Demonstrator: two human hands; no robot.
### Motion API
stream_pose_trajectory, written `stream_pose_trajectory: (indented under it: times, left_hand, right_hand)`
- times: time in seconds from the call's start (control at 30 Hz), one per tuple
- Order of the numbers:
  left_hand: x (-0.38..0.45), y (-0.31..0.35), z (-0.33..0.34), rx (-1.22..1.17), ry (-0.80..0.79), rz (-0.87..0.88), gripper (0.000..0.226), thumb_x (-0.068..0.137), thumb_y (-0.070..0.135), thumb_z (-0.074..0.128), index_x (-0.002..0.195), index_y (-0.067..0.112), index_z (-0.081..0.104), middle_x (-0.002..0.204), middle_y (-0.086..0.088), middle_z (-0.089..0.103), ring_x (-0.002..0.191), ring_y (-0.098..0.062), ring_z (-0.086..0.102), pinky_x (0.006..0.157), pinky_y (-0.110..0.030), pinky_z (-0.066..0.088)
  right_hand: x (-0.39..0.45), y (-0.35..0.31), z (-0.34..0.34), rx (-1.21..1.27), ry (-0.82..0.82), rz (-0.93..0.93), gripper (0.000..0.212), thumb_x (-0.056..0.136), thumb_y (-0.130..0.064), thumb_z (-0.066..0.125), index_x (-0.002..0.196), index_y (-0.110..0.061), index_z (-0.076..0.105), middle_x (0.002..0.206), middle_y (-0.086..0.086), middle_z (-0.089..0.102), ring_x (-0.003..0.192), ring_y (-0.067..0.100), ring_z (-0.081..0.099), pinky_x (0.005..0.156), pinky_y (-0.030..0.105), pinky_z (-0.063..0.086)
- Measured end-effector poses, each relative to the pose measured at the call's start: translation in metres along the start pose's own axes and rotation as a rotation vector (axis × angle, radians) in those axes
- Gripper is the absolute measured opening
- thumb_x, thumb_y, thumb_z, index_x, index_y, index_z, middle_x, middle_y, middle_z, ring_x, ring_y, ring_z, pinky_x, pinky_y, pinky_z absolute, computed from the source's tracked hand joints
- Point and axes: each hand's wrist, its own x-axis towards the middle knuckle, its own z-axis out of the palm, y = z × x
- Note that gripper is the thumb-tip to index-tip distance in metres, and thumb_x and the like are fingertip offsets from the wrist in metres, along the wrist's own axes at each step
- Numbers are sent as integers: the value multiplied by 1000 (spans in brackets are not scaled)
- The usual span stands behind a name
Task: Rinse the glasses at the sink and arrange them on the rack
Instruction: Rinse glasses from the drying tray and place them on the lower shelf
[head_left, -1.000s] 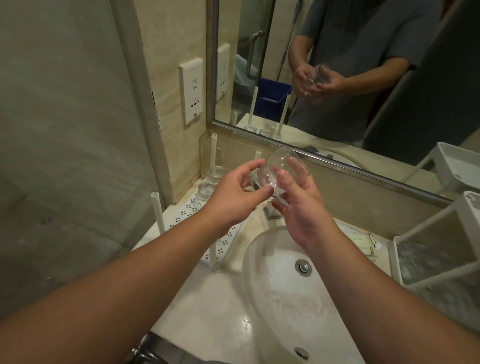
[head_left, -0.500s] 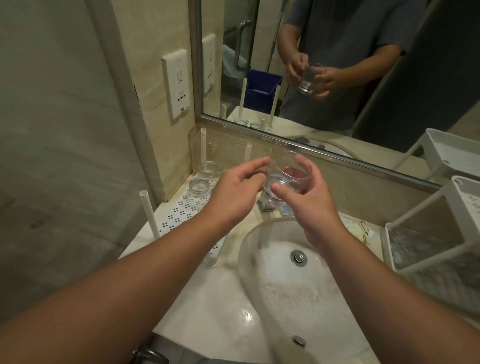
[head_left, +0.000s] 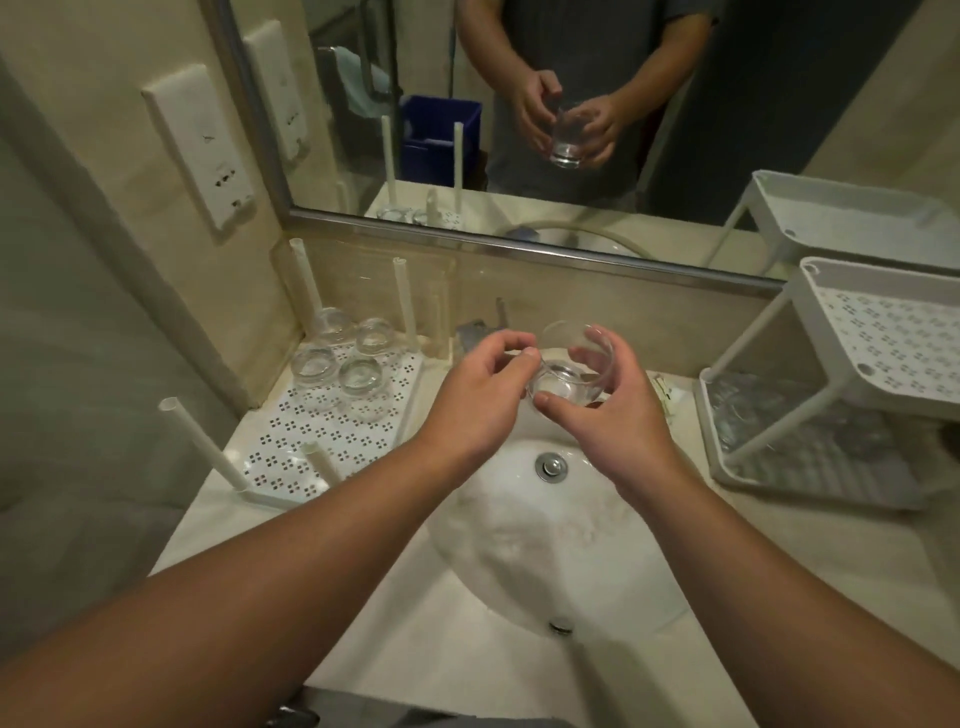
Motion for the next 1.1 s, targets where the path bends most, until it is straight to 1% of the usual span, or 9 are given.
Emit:
stream_pose_trajectory:
  times: [0.13, 0.33, 0.53, 0.67, 0.73, 0.83, 0.9, 1.03, 1.1]
  left_hand:
    - [-1, -4, 37, 58, -60, -16, 21, 98, 31, 54, 115, 26, 65, 106, 5, 70, 98, -12, 65, 87, -33, 50]
    - [-3, -11, 96, 101, -163, -57, 18, 95, 36, 56, 111, 32, 64, 99, 11, 70, 83, -10, 63, 71, -28, 51]
    - [-9, -18, 153, 160, -270, -92, 42, 78, 51, 56, 117, 35, 62, 110, 9, 70, 98, -14, 66, 78, -34, 49]
    - [-12, -24, 191, 208, -321, -117, 51, 76, 53, 56, 124, 36, 59, 118, 11, 67, 105, -14, 66, 95, -43, 53]
    - [-14, -26, 213, 246, -353, -122, 59, 76, 53, 57, 132, 36, 56, 124, 10, 65, 111, -14, 64, 100, -44, 50]
    - [-16, -30, 236, 321, -408, -97, 66, 78, 54, 58, 141, 36, 50, 135, 10, 59, 121, -11, 58, 107, -41, 44]
    - [-15, -33, 253, 388, -432, -70, 63, 86, 52, 60, 146, 36, 46, 138, 6, 56, 123, -11, 55, 108, -38, 43]
    - [-9, -38, 288, 486, -486, -50, 61, 92, 50, 57, 149, 36, 41, 127, 4, 56, 113, -7, 53, 89, -19, 41]
    - [-8, -37, 304, 491, -520, -38, 53, 92, 44, 59, 143, 33, 48, 110, 11, 59, 99, 10, 54, 73, -5, 36]
  right_hand:
    - [-8, 21, -33, 11, 43, 26, 84, 57, -41, 88, 122, -63, 39, 118, -23, 60, 95, -14, 57, 66, 13, 50]
    - [-21, 56, -84, 1, 122, 81, 82, 64, -28, 90, 123, -56, 41, 117, -22, 60, 95, -10, 60, 82, 24, 51]
    - [-35, 81, -132, 36, 191, 153, 85, 46, -53, 85, 120, -56, 43, 114, -23, 62, 101, 4, 64, 90, 35, 54]
    - [-42, 100, -164, 41, 212, 177, 86, 48, -50, 87, 122, -54, 44, 121, -19, 60, 105, 7, 64, 92, 38, 54]
    - [-44, 112, -184, 42, 226, 191, 85, 49, -50, 87, 122, -52, 45, 121, -20, 61, 104, 3, 64, 89, 31, 54]
    - [-45, 127, -207, 30, 249, 200, 80, 54, -41, 89, 122, -50, 48, 111, -36, 59, 96, -8, 63, 73, 11, 49]
    - [-45, 137, -223, 0, 263, 201, 78, 60, -31, 91, 121, -52, 47, 113, -34, 57, 97, -4, 63, 70, 8, 48]
    - [-40, 161, -252, -62, 285, 211, 80, 63, -25, 90, 126, -47, 47, 129, 0, 53, 107, 17, 61, 86, 33, 55]
    - [-35, 171, -266, -117, 285, 216, 80, 65, -21, 88, 130, -43, 48, 125, 5, 52, 105, 20, 60, 86, 35, 55]
